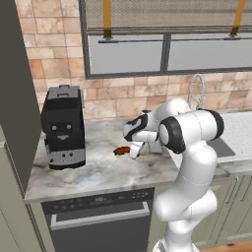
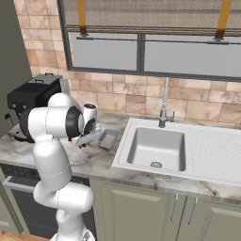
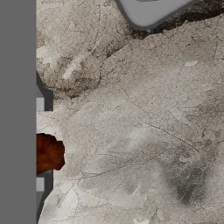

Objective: Retrieve the tupperware from the cabinet, then place the raw meat into the tupperware to avoid contamination.

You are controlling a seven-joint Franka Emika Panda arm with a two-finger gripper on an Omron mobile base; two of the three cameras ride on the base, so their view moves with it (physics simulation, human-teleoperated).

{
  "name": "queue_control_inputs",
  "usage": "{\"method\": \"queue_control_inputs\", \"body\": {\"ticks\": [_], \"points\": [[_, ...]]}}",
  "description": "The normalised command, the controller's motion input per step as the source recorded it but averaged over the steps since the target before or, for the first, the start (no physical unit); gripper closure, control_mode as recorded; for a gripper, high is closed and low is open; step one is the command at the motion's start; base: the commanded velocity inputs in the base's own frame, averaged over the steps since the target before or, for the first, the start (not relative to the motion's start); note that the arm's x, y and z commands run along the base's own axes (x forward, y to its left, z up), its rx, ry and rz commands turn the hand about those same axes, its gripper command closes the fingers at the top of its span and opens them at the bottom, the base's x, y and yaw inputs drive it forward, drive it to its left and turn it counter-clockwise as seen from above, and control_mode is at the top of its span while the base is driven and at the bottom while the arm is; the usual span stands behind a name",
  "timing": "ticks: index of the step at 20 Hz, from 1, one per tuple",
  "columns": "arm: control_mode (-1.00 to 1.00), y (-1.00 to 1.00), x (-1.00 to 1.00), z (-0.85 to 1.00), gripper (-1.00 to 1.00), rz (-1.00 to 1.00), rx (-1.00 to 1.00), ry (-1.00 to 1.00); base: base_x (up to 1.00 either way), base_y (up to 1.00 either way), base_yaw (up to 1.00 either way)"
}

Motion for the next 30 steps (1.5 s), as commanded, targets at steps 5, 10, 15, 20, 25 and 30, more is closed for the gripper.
{"method": "queue_control_inputs", "body": {"ticks": [5,10,15,20,25,30], "points": [[-1.0,0.48,0.01,-0.18,1.0,-0.17,-0.01,0.04,0.0,0.0,0.0],[-1.0,0.49,0.0,-0.17,1.0,-0.15,0.0,0.05,0.0,0.0,0.0],[-1.0,0.44,0.0,-0.11,1.0,-0.13,0.0,0.03,0.0,0.0,0.0],[-1.0,0.38,0.0,-0.01,1.0,-0.09,0.0,0.05,0.0,0.0,0.0],[-1.0,0.09,0.01,0.54,1.0,-0.05,-0.06,0.07,0.0,0.0,0.0],[-1.0,0.0,0.0,0.78,1.0,-0.01,-0.06,0.09,0.0,0.0,0.0]]}}
